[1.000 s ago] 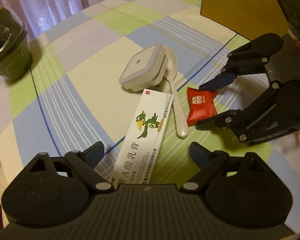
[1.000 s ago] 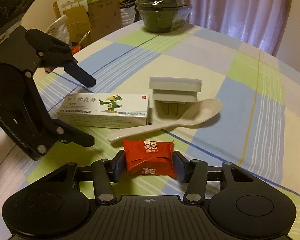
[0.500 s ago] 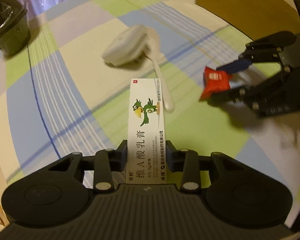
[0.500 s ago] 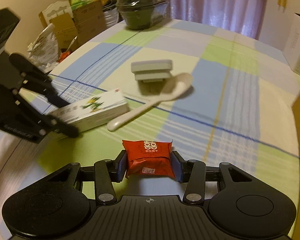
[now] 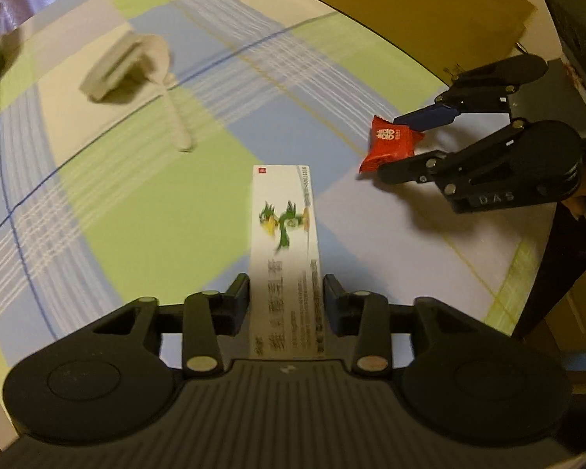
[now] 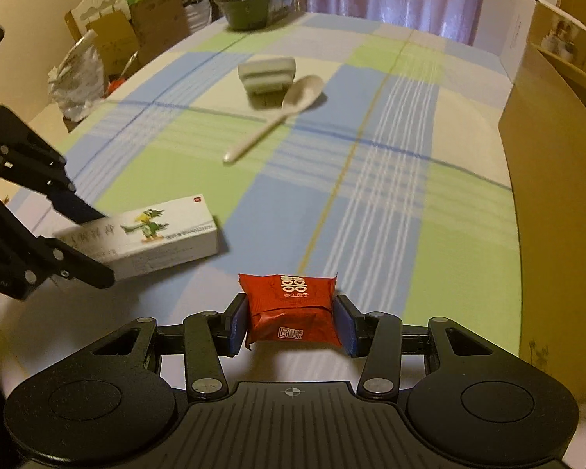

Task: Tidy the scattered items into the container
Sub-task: 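Carry the candy packet and ointment box into the cardboard box and release them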

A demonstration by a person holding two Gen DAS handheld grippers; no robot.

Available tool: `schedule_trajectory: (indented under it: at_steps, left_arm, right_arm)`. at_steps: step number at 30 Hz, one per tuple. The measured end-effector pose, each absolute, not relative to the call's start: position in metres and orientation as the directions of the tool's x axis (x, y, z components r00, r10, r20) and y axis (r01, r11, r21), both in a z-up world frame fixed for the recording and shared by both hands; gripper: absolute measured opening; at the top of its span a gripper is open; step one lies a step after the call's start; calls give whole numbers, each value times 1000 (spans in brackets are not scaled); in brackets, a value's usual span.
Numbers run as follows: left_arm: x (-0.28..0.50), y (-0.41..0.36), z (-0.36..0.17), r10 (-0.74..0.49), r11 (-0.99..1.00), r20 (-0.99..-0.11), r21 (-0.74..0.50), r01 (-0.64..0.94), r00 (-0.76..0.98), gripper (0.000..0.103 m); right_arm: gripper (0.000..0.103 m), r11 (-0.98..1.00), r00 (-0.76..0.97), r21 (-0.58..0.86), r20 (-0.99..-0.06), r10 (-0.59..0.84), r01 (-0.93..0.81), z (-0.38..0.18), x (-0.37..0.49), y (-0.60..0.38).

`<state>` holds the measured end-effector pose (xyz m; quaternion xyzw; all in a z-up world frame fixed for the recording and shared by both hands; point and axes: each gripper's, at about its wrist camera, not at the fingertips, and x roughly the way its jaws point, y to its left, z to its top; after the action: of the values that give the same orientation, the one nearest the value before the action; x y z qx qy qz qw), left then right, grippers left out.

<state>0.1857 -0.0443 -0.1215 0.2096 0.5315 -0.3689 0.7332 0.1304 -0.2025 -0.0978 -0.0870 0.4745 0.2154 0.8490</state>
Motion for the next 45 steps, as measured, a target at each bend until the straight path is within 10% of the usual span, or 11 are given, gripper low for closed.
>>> schedule_trajectory:
  at_steps: [14, 21, 45]
  left_arm:
    - [187, -59, -131, -332, 757, -919, -126, 641, 213, 62]
    - [186, -60, -136, -307, 780, -925, -110, 617, 223, 35]
    - [153, -59, -92, -331, 812, -903, -125, 570, 273, 33]
  right_arm:
    - [58, 890, 465, 31, -844, 268, -456, -111, 129, -207]
    - [51, 897, 474, 26, -842, 258, -441, -110, 128, -207]
    - [48, 934, 572, 43, -780, 254, -355, -54, 94, -239]
